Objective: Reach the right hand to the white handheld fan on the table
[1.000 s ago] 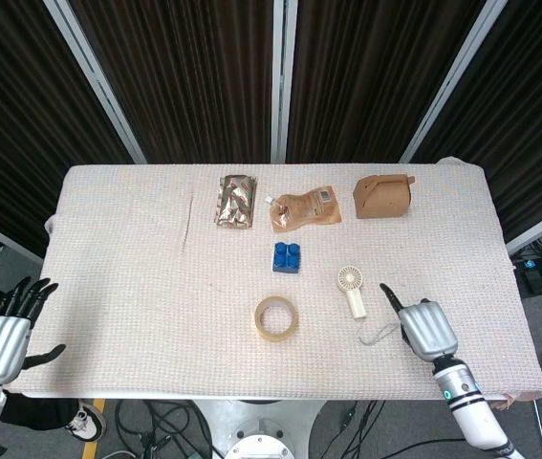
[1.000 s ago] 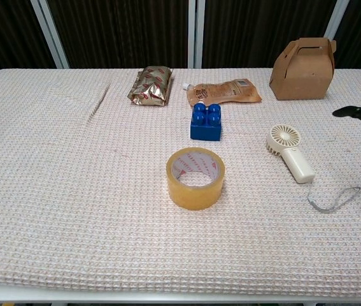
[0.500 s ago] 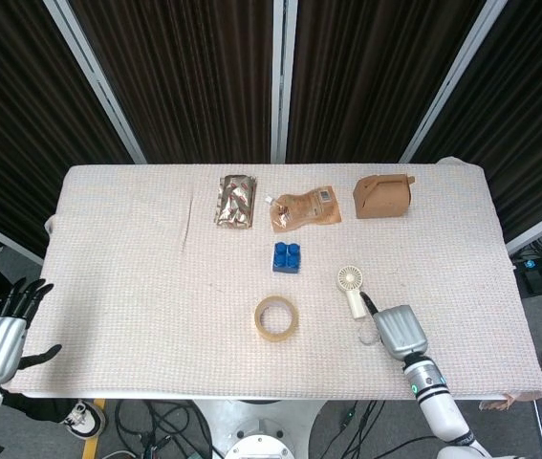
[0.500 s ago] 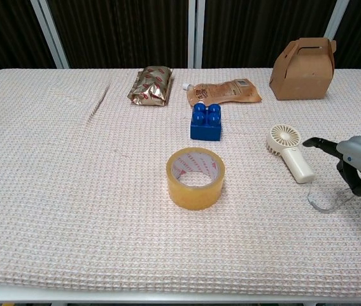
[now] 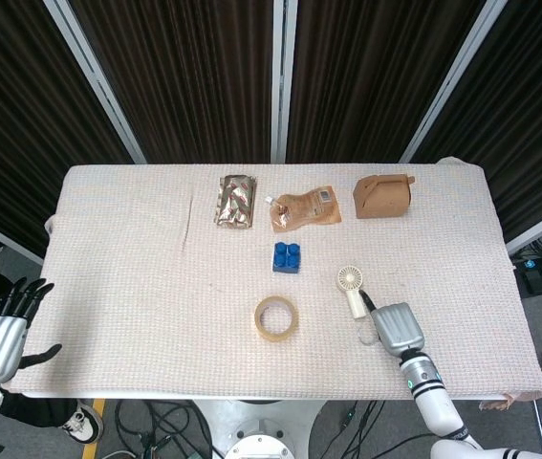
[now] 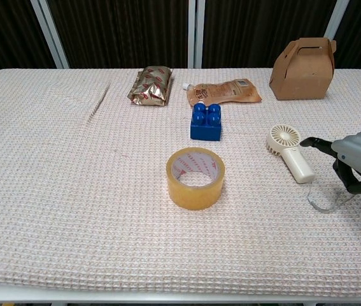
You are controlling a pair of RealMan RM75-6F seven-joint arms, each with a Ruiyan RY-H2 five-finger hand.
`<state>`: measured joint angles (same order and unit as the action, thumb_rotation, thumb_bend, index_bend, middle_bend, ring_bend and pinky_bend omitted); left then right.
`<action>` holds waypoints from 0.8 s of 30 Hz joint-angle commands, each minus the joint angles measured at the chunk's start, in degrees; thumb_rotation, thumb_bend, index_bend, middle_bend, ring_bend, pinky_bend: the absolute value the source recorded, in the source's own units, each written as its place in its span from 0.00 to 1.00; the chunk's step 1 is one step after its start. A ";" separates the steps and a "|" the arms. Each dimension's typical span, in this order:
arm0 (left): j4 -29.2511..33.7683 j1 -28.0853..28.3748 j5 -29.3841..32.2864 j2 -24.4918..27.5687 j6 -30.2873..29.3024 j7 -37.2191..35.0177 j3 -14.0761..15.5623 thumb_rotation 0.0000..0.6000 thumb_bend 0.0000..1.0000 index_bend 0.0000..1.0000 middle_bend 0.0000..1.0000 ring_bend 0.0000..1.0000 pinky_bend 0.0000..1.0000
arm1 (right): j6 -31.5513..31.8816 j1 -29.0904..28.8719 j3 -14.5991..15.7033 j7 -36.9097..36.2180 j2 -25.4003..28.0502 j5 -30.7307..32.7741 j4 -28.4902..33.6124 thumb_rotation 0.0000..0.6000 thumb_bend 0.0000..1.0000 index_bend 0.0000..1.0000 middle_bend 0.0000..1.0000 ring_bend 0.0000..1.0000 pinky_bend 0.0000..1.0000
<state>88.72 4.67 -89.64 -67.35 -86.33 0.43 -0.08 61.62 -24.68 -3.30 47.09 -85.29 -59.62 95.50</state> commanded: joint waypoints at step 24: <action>-0.50 -0.23 0.31 -0.14 -0.05 -0.35 -0.04 1.00 0.00 0.12 0.09 0.01 0.16 | 0.66 -2.95 2.03 -0.77 -0.85 2.88 -0.74 1.00 1.00 0.00 0.90 0.78 0.62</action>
<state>88.21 4.44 -89.33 -67.49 -86.37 0.08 -0.11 62.23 -27.57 -1.34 46.22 -86.10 -56.87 94.76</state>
